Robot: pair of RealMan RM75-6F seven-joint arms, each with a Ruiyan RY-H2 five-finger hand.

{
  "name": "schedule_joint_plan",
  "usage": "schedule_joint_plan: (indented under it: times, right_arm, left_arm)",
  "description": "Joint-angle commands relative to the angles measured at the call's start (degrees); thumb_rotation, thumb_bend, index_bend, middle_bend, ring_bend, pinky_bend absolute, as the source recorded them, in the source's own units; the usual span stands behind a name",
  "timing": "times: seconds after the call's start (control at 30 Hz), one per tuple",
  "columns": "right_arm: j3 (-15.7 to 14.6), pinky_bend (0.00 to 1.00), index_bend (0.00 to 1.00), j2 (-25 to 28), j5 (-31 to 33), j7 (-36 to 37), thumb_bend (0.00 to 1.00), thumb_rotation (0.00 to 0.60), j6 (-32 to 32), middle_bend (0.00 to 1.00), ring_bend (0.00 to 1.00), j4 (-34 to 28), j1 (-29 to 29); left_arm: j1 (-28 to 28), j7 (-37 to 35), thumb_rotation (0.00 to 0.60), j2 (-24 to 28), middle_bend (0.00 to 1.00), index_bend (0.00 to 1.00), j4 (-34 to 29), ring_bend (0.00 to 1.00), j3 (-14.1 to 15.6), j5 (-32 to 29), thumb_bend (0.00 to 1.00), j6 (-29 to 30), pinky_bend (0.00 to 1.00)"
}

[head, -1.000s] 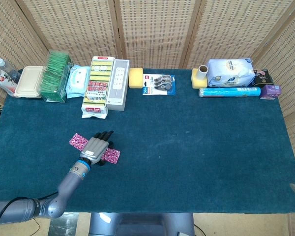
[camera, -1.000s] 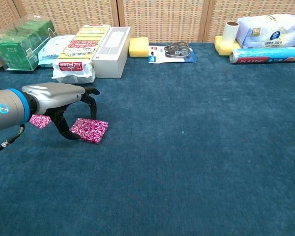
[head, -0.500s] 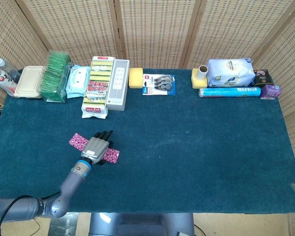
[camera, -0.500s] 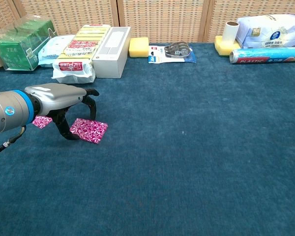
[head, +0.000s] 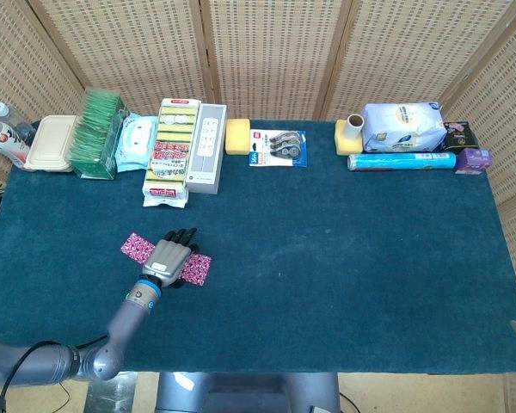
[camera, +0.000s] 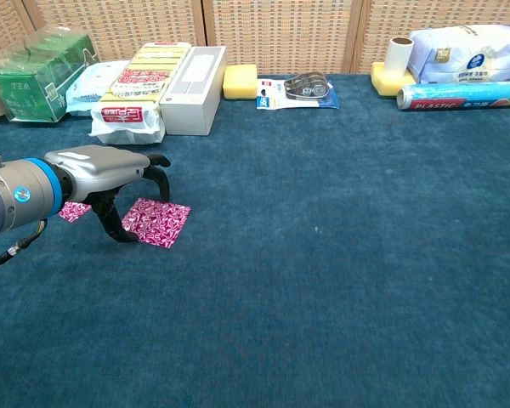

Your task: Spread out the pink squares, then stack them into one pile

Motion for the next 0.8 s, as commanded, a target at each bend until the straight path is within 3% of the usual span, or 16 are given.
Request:
schedule_joint_plan:
  times: [0.03,0.43,0.67,0.8]
  right_arm:
    - [-0.02,0.00,0.21,-0.01,0.01,-0.06,0.02,0.600,-0.05,0.05,0.00,-0.02,0.01]
    - [0.02,0.00,0.21,0.00,0.05,-0.01,0.02,0.600,0.02,0.05,0.00,-0.05,-0.03]
    - [0.04,0.00,0.21,0.08,0.07,0.26,0.02,0.600,0.08,0.05,0.00,-0.03,-0.11]
    - [0.01,0.00,0.21,0.13,-0.03,0.26,0.02,0.600,0.08,0.05,0.00,-0.06,-0.10]
  left_arm:
    - [-0.09,0.09,0.600,0.08,0.00,0.22,-0.06,0.00,0.08,-0.14,0.21,0.05,0.09]
    - [-0.62,0.09,0.600,1.17,0.00,0.21,-2.30,0.00,0.06,-1.78,0.21,0.16,0.09]
    - [-1.49,1.80,0.600,3.26,0.00,0.21,-6.52,0.00,-0.04,-6.08,0.21,1.37,0.09]
    - [-1.54,1.61,0.600,4.78,0.00,0.21,-7.59,0.00,0.28,-4.92,0.20,2.16,0.09]
